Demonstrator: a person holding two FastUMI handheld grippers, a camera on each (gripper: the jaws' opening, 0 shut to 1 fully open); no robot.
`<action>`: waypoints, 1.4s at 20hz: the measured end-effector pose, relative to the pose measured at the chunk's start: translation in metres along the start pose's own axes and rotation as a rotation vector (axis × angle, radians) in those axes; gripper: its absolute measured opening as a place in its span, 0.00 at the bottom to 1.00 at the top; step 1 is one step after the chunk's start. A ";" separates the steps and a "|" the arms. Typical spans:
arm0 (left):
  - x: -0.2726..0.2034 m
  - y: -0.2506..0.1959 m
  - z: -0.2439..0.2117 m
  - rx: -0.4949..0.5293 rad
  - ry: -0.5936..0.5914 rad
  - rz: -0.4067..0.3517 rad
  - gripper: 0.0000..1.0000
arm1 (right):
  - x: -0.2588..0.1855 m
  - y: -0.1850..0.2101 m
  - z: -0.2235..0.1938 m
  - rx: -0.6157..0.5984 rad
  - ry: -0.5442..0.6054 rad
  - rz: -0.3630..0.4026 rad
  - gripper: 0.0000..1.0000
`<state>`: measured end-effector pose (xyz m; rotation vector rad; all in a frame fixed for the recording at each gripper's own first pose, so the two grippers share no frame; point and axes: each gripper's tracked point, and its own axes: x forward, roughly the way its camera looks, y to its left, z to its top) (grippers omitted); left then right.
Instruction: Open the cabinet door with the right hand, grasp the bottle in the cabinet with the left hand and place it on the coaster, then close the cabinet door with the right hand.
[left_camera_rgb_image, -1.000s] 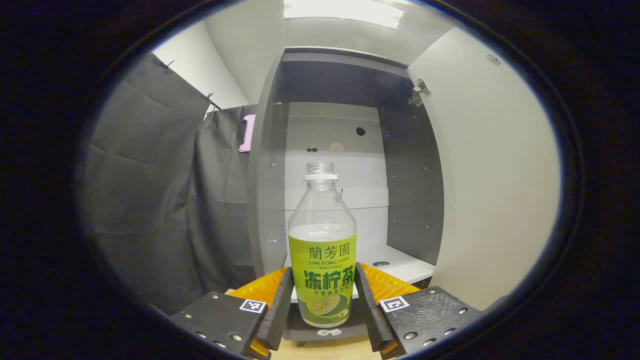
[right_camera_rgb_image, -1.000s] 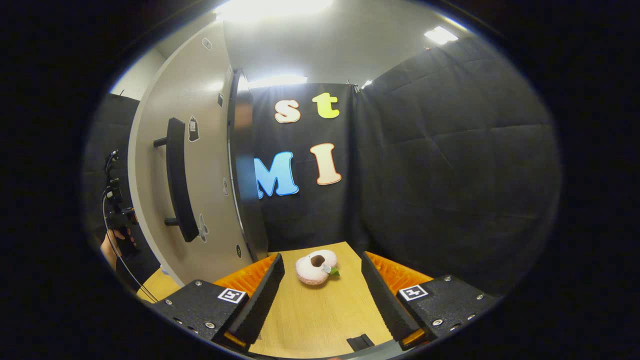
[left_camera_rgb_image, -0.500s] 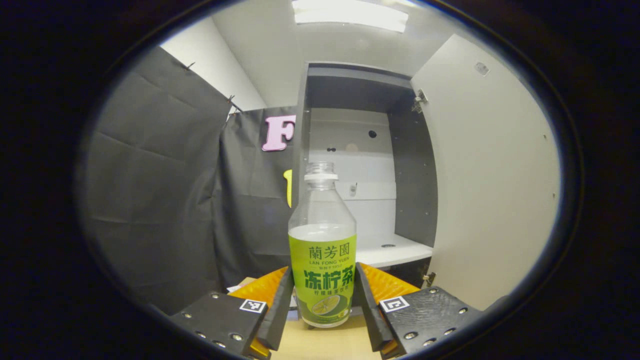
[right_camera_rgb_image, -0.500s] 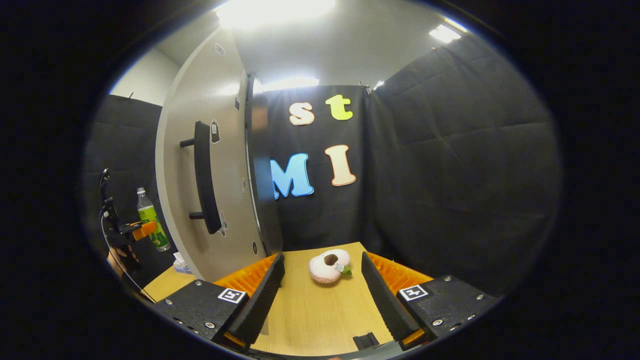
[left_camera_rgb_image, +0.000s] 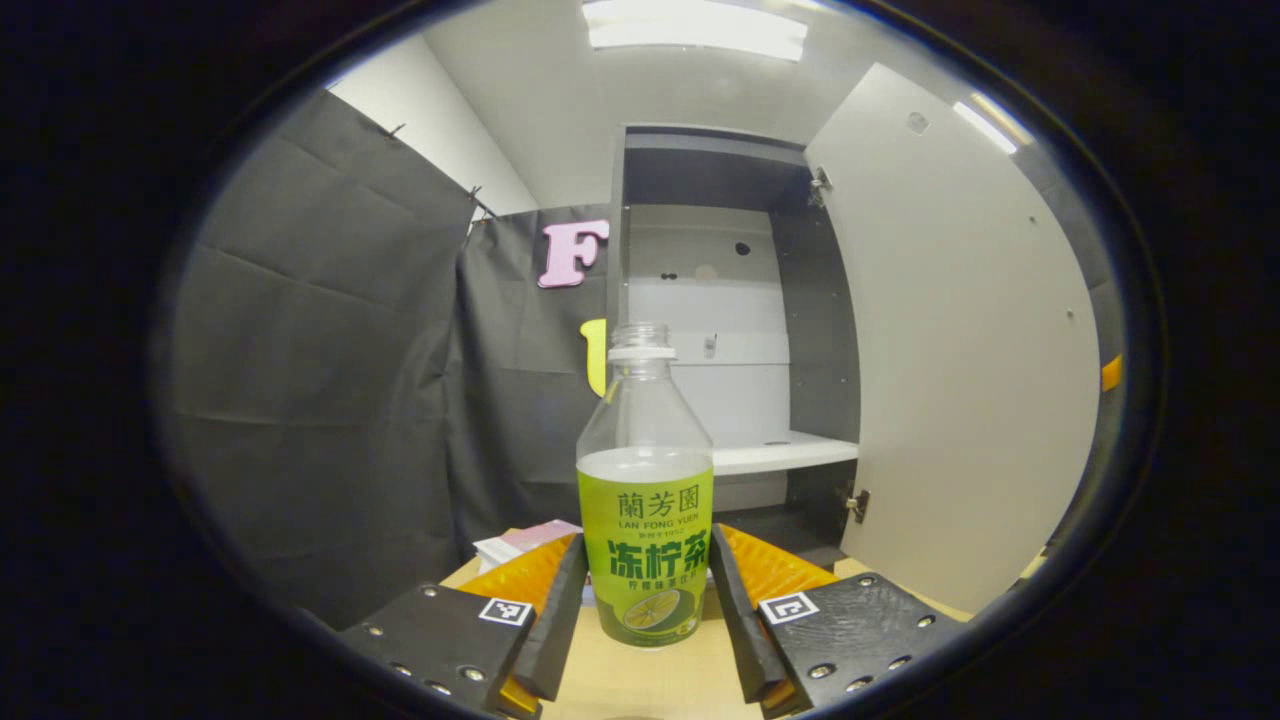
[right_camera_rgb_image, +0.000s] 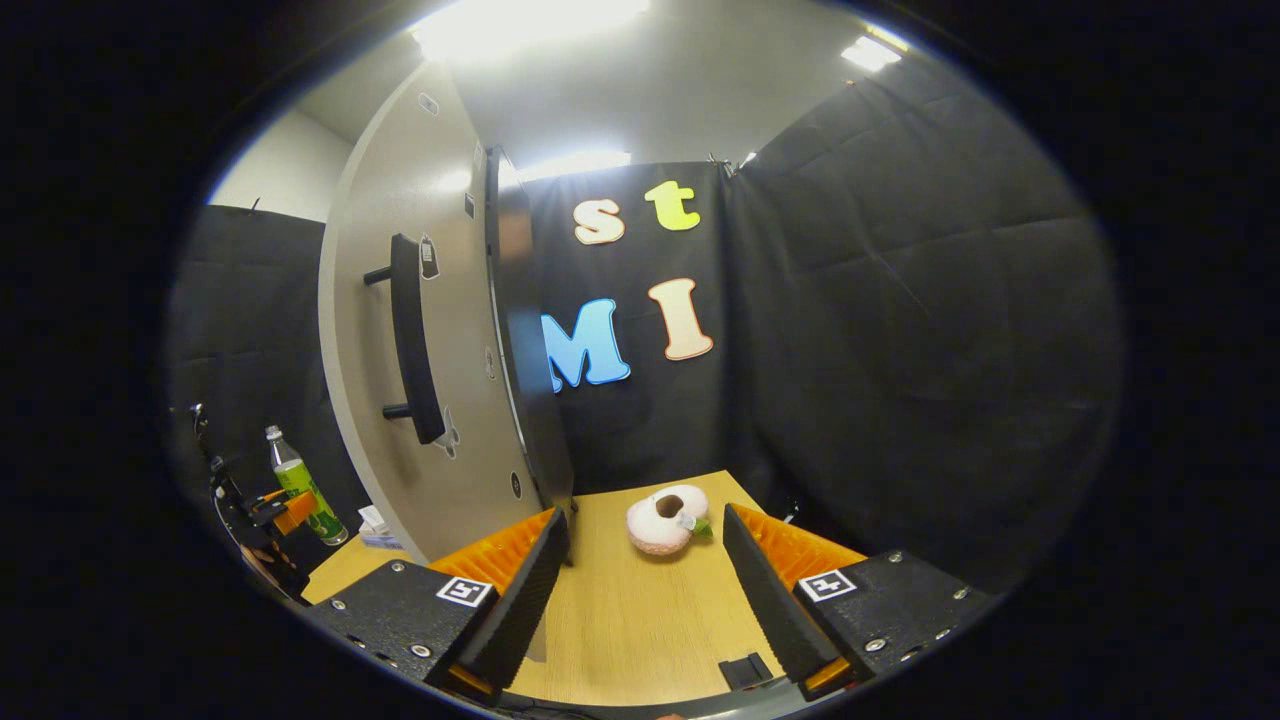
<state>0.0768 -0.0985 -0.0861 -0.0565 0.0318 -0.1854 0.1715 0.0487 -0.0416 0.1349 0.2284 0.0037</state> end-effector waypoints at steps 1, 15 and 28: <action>-0.007 -0.001 -0.008 -0.002 0.001 0.001 0.67 | 0.000 -0.001 -0.002 -0.004 0.002 -0.002 0.95; -0.051 0.009 -0.133 -0.007 0.089 0.055 0.71 | -0.001 0.006 -0.021 -0.101 0.034 -0.007 0.95; -0.070 0.018 -0.212 0.007 0.169 0.120 0.67 | 0.004 0.002 -0.038 -0.111 0.056 -0.031 0.95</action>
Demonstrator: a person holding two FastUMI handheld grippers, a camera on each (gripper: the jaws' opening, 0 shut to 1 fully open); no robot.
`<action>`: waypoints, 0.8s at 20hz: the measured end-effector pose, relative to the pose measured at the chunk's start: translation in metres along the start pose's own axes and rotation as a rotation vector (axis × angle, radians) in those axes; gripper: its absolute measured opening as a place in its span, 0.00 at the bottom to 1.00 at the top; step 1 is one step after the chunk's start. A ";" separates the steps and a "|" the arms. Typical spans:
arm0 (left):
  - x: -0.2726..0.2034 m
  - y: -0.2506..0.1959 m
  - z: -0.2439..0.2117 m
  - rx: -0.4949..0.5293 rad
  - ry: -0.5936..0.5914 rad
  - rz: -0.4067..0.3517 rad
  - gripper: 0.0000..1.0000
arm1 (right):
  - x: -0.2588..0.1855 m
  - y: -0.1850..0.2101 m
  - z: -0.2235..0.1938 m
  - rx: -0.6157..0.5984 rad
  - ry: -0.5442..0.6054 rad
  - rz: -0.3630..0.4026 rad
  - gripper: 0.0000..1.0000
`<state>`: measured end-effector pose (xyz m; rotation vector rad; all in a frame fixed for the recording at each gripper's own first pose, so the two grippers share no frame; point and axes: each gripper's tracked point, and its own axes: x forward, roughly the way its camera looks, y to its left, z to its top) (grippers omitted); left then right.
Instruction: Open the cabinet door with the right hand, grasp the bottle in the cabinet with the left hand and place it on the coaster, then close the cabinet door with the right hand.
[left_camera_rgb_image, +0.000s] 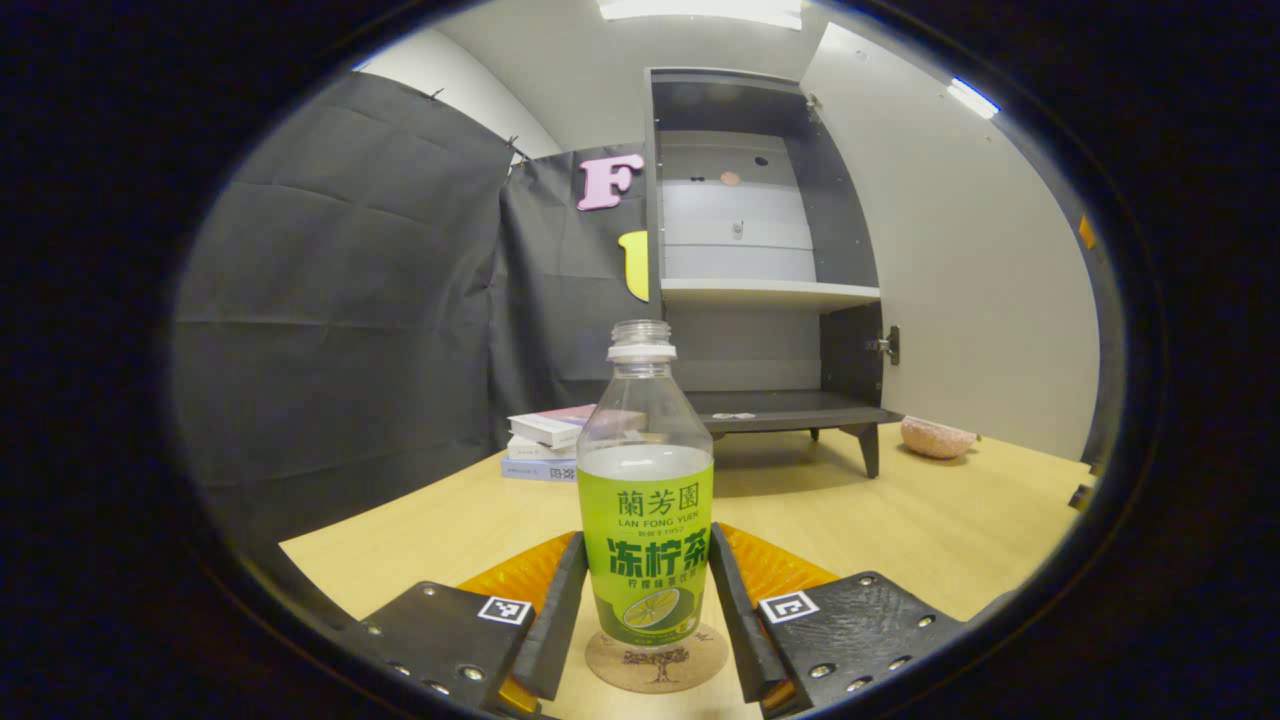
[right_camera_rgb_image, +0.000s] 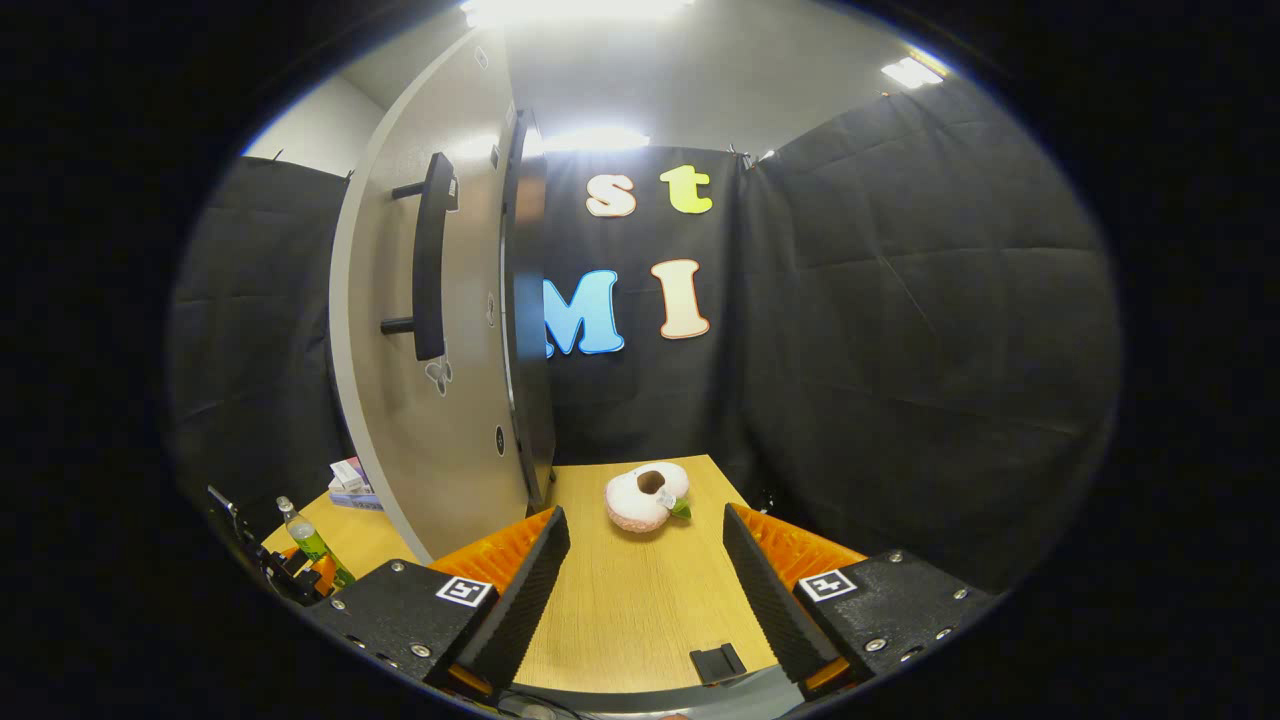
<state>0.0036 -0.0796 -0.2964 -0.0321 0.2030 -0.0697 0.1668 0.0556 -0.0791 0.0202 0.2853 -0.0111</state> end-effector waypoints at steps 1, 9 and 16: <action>0.000 -0.001 -0.005 -0.003 0.005 0.004 0.68 | 0.000 0.001 -0.001 -0.004 0.002 0.003 0.95; -0.012 0.006 -0.015 0.036 0.032 0.071 0.70 | 0.013 0.005 -0.002 -0.005 0.003 0.034 0.95; -0.021 -0.005 0.037 0.050 0.009 0.090 0.87 | 0.017 0.001 0.010 0.039 -0.019 0.051 0.95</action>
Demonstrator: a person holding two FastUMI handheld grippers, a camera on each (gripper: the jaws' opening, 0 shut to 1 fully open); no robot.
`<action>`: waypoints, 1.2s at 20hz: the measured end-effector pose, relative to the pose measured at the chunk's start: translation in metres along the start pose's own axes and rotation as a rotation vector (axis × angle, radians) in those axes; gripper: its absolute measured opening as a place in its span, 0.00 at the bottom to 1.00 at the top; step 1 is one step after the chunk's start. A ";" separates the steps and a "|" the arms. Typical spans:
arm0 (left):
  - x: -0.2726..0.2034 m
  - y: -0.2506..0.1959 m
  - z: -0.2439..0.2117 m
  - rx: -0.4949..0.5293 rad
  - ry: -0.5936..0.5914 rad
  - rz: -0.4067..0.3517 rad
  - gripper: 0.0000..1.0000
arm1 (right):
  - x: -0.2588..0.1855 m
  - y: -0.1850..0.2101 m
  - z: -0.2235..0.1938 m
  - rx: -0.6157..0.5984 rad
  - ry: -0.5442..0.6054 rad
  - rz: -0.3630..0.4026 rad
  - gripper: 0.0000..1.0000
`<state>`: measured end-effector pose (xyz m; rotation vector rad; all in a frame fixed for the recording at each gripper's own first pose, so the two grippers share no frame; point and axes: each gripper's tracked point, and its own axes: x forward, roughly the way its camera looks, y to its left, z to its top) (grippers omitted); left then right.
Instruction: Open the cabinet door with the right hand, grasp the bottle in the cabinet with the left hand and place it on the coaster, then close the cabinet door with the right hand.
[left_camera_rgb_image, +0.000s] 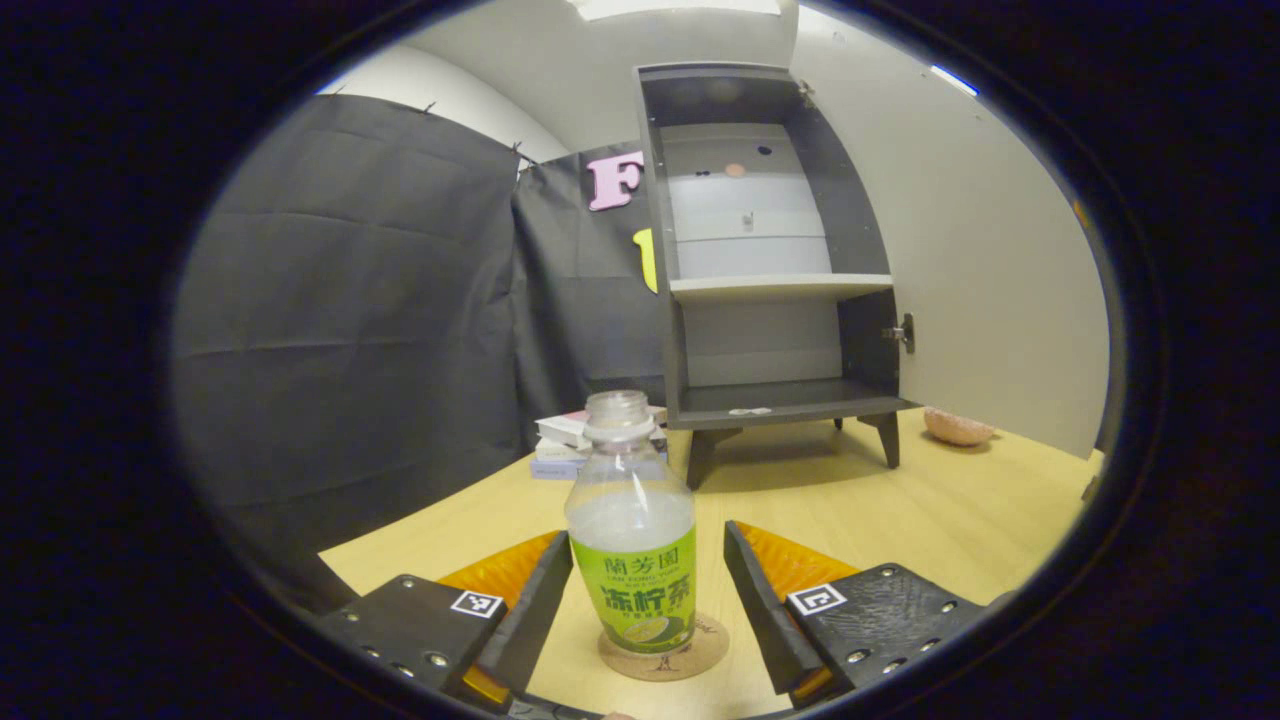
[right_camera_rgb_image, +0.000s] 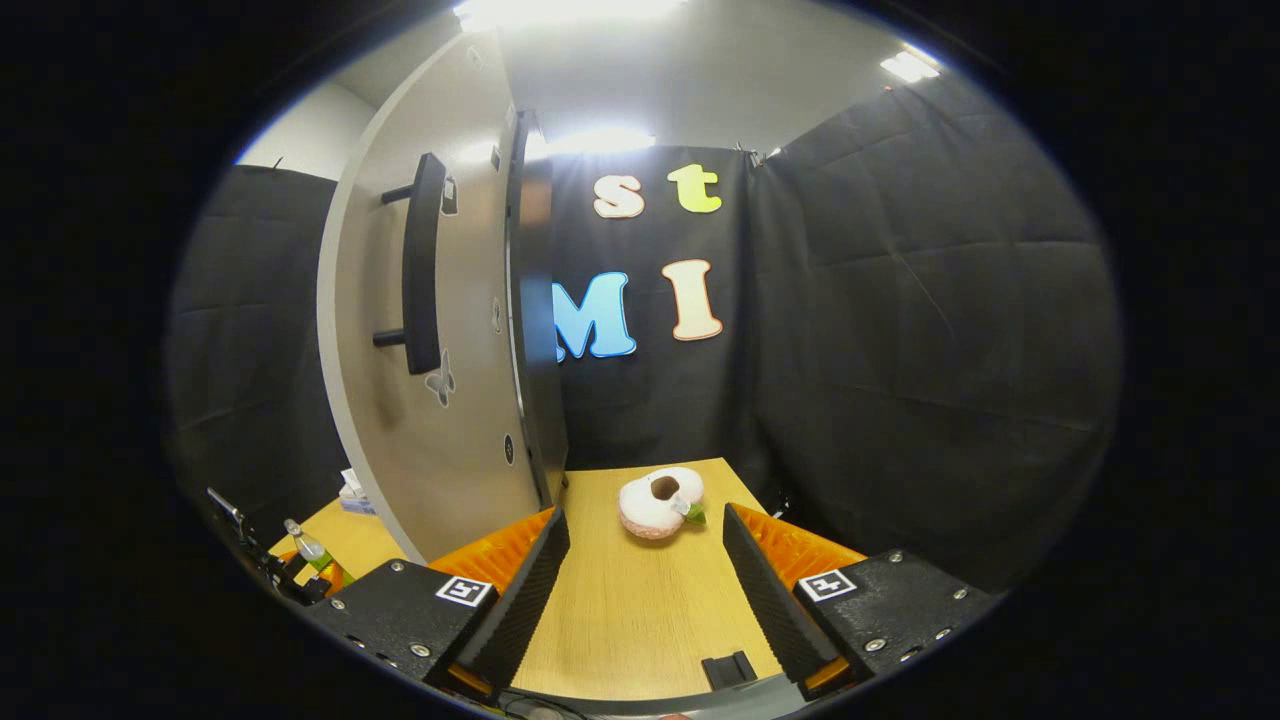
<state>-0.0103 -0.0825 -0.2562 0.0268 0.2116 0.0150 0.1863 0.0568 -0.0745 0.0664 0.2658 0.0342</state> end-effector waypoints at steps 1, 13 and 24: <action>-0.004 0.002 0.010 -0.013 -0.002 0.004 0.92 | 0.001 0.000 0.005 0.013 -0.008 0.009 0.95; -0.066 0.049 0.152 -0.016 -0.086 0.039 0.92 | 0.011 0.015 0.090 0.064 -0.167 0.034 0.91; -0.064 0.144 0.226 -0.023 -0.167 0.066 0.87 | 0.004 0.056 0.121 -0.043 -0.233 -0.077 0.93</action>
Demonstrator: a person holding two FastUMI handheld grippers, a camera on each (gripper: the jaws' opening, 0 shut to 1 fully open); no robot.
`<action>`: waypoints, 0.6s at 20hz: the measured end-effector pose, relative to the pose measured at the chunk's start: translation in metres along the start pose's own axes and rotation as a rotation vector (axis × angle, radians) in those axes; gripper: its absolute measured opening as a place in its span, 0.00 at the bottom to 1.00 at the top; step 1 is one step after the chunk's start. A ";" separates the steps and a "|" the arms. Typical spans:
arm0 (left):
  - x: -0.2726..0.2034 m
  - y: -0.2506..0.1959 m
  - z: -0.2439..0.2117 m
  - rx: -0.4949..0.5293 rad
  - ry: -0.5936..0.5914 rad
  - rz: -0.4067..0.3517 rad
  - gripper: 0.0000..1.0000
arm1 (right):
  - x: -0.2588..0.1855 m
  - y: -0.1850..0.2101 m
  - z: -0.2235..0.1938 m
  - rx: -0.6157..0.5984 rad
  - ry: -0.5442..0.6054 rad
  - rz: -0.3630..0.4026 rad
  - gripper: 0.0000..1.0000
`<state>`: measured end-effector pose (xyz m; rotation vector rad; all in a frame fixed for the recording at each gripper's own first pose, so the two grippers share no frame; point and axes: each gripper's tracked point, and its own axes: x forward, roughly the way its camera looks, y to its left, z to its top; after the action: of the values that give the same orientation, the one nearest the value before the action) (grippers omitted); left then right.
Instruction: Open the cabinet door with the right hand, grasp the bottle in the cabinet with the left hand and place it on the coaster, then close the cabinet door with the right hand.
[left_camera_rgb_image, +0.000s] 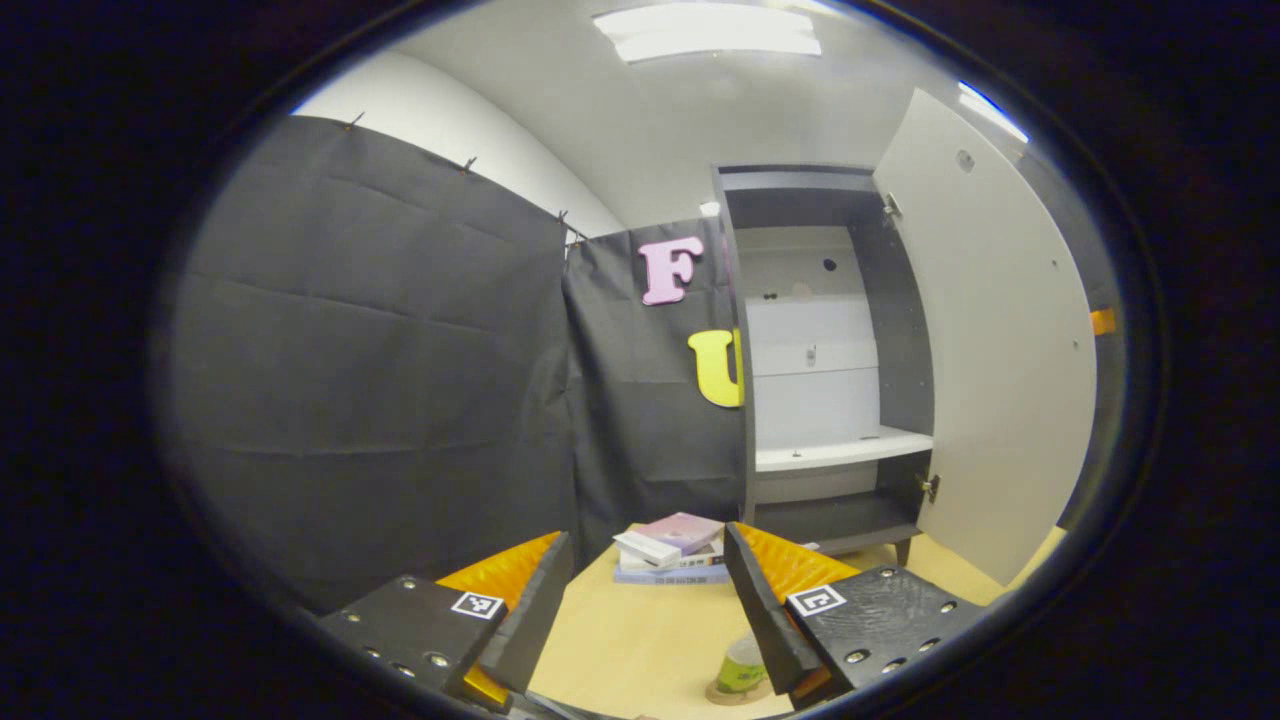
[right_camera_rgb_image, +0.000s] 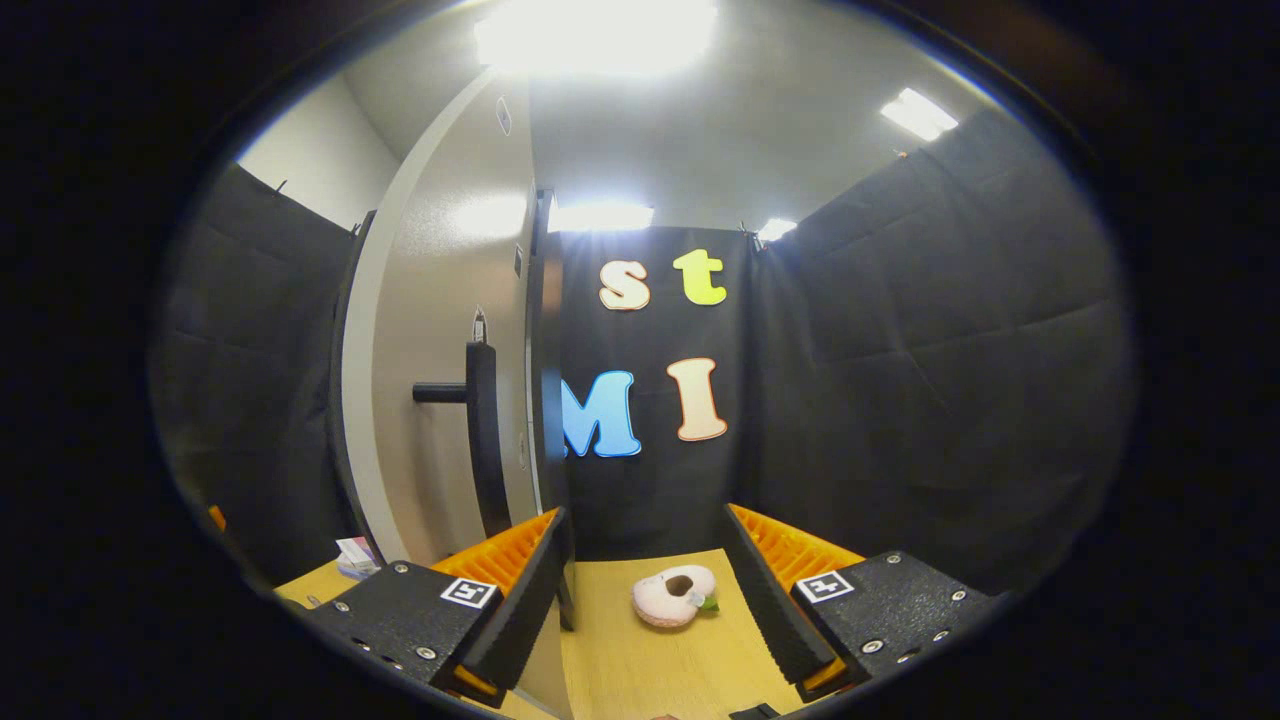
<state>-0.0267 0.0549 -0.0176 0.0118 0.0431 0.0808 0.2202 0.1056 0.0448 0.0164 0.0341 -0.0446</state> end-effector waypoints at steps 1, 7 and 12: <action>0.002 0.004 -0.002 -0.007 0.001 -0.007 0.87 | 0.000 0.004 0.000 -0.008 0.004 -0.006 0.93; 0.025 0.015 -0.016 -0.035 0.013 -0.060 0.87 | -0.006 0.036 0.001 -0.008 0.017 0.012 0.93; 0.040 0.027 -0.022 -0.042 0.006 -0.094 0.87 | -0.014 0.078 -0.001 0.002 0.021 0.061 0.92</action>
<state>0.0100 0.0853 -0.0410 -0.0323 0.0480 -0.0122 0.2098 0.1841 0.0457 0.0198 0.0546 0.0160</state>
